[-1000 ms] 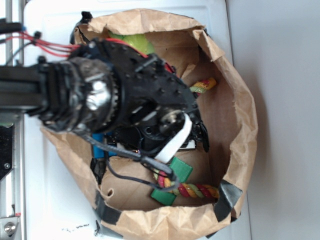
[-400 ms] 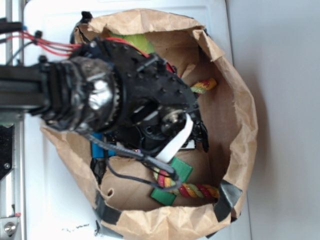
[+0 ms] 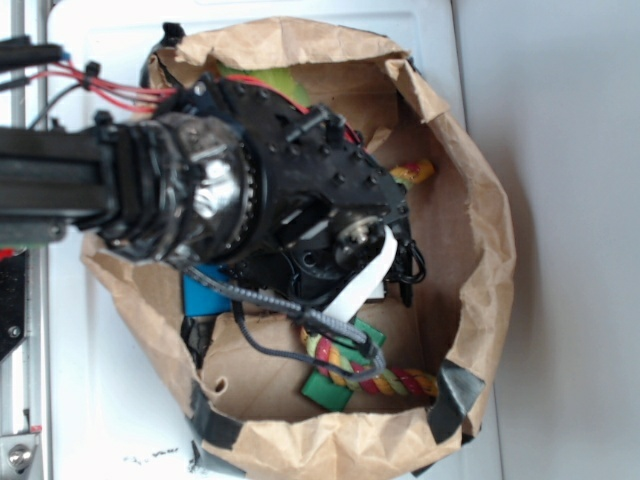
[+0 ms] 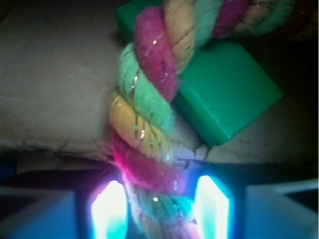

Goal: Grab the multicolored rope.

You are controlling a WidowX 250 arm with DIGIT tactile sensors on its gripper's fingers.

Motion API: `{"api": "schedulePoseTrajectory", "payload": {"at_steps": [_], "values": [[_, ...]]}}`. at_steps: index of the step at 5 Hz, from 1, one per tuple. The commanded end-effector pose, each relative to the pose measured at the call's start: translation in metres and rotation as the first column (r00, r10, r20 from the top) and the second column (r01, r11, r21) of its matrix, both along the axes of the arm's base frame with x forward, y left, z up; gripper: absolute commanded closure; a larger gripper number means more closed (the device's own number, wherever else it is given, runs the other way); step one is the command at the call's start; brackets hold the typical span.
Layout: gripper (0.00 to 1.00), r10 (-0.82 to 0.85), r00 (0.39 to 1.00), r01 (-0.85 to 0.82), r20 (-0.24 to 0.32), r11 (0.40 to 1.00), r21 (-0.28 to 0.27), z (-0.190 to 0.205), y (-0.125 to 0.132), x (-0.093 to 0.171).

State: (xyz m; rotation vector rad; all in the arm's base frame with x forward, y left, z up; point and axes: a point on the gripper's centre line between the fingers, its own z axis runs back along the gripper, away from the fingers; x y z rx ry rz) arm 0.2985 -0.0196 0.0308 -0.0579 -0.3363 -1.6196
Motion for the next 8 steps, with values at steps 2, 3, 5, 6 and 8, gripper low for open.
{"api": "schedulePoseTrajectory", "payload": {"at_steps": [2,3,5,6,8], "values": [[1.0,-0.018,0.998,0.017,0.053,1.0,0.013,0.01,0.003,-0.004],[1.0,0.019,0.998,-0.019,0.06,1.0,-0.012,0.021,0.012,-0.007],[1.0,0.14,0.988,-0.131,0.069,0.984,-0.117,0.084,0.039,0.002],[1.0,0.324,0.943,-0.308,0.074,0.936,-0.17,0.109,0.056,0.011],[1.0,0.544,0.839,-0.531,-0.002,0.818,-0.219,0.141,0.063,-0.003]]}}
